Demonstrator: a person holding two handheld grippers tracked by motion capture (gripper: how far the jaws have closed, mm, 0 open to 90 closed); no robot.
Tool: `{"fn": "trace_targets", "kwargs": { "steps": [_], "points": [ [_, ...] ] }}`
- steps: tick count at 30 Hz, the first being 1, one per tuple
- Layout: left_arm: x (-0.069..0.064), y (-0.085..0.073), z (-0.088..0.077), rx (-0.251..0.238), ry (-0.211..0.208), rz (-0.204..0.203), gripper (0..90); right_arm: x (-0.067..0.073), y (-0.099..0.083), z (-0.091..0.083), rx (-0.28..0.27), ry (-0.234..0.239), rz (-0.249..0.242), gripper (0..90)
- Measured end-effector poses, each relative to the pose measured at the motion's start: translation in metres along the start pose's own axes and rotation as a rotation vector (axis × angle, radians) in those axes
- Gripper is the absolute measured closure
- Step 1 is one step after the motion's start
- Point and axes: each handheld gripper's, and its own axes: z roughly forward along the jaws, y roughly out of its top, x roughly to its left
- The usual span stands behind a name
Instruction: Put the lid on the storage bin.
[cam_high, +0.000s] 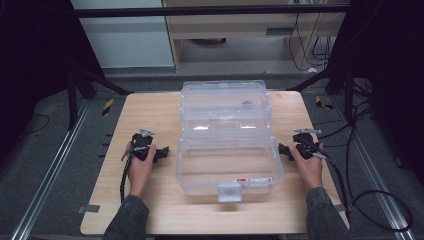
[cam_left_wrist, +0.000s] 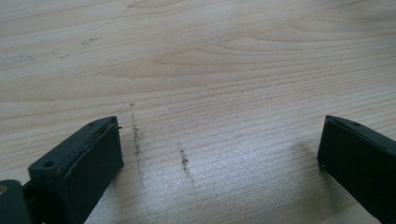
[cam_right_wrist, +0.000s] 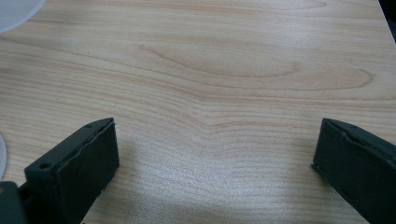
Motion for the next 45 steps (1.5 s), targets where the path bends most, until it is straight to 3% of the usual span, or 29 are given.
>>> {"fn": "trace_targets", "kwargs": {
  "steps": [7, 10, 12, 13, 16, 18, 19, 20, 21, 22, 24, 25, 26, 29, 30, 31, 32, 37, 38, 39, 41, 43, 45],
  "points": [
    [0.0, 0.0, 0.0, 0.0, -0.001, 0.001, 0.0, 0.0, -0.001, -0.001, -0.001, 0.005, 0.007, 0.8],
    [-0.001, -0.003, -0.004, 0.003, -0.022, 0.018, 0.0, 0.0, -0.001, -0.001, -0.001, 0.007, 0.002, 0.9],
    [-0.002, -0.003, -0.008, 0.013, -0.026, 0.032, 3.0, 0.0, -0.001, -0.002, -0.008, 0.015, -0.005, 6.3],
    [-0.003, -0.002, -0.011, 0.013, -0.025, 0.043, 4.3, -0.001, -0.002, -0.004, -0.023, 0.015, -0.015, 10.8],
    [-0.006, 0.002, -0.024, -0.025, -0.022, 0.068, 4.3, 0.0, -0.005, -0.015, -0.065, -0.018, -0.077, 10.7],
    [-0.007, 0.005, -0.035, -0.045, -0.032, 0.084, 4.3, 0.003, -0.005, -0.031, -0.083, -0.012, -0.088, 11.1],
    [-0.007, 0.005, -0.035, -0.045, -0.032, 0.084, 4.3, 0.003, -0.005, -0.031, -0.083, -0.012, -0.088, 11.1],
    [-0.009, 0.006, -0.041, -0.06, -0.044, 0.092, 4.3, 0.001, -0.004, -0.051, -0.114, -0.035, -0.154, 12.0],
    [-0.011, 0.007, -0.046, -0.067, -0.052, 0.108, 4.3, 0.001, -0.004, -0.051, -0.114, -0.035, -0.154, 12.0],
    [-0.015, 0.008, -0.058, -0.081, -0.049, 0.155, 4.4, 0.001, -0.002, -0.07, -0.115, -0.039, -0.204, 11.8],
    [-0.017, 0.009, -0.066, -0.087, -0.047, 0.178, 4.4, 0.001, 0.0, -0.077, -0.113, -0.04, -0.22, 11.6],
    [-0.018, 0.01, -0.073, -0.088, -0.051, 0.189, 4.5, -0.001, 0.006, -0.097, -0.105, -0.046, -0.274, 11.7],
    [-0.018, 0.012, -0.084, -0.09, -0.053, 0.198, 4.7, -0.002, 0.009, -0.105, -0.097, -0.052, -0.304, 12.0],
    [-0.018, 0.015, -0.097, -0.095, -0.056, 0.211, 4.8, -0.003, 0.018, -0.118, -0.094, -0.056, -0.322, 11.8],
    [-0.017, 0.019, -0.11, -0.112, -0.07, 0.228, 4.8, -0.005, 0.029, -0.133, -0.102, -0.046, -0.338, 11.0],
    [-0.017, 0.019, -0.11, -0.112, -0.07, 0.228, 4.8, -0.005, 0.029, -0.133, -0.102, -0.046, -0.338, 11.0],
    [-0.017, 0.024, -0.122, -0.119, -0.073, 0.25, 4.7, -0.003, 0.04, -0.148, -0.123, -0.035, -0.378, 11.1],
    [-0.024, 0.034, -0.142, -0.152, -0.102, 0.257, 4.6, 0.001, 0.05, -0.161, -0.104, -0.016, -0.442, 11.4],
    [-0.029, 0.038, -0.149, -0.15, -0.115, 0.273, 4.8, 0.006, 0.055, -0.168, -0.081, 0.012, -0.482, 12.8],
    [-0.029, 0.038, -0.149, -0.15, -0.115, 0.273, 4.8, 0.006, 0.055, -0.168, -0.081, 0.012, -0.482, 12.8],
    [-0.037, 0.044, -0.155, -0.134, -0.136, 0.315, 4.6, 0.015, 0.065, -0.174, -0.072, 0.04, -0.545, 16.0],
    [-0.04, 0.047, -0.156, -0.137, -0.159, 0.328, 4.2, 0.018, 0.07, -0.175, -0.071, 0.047, -0.56, 16.6],
    [-0.047, 0.051, -0.159, -0.125, -0.191, 0.347, 3.5, 0.025, 0.086, -0.178, -0.069, 0.068, -0.601, 20.2]
  ]
}}
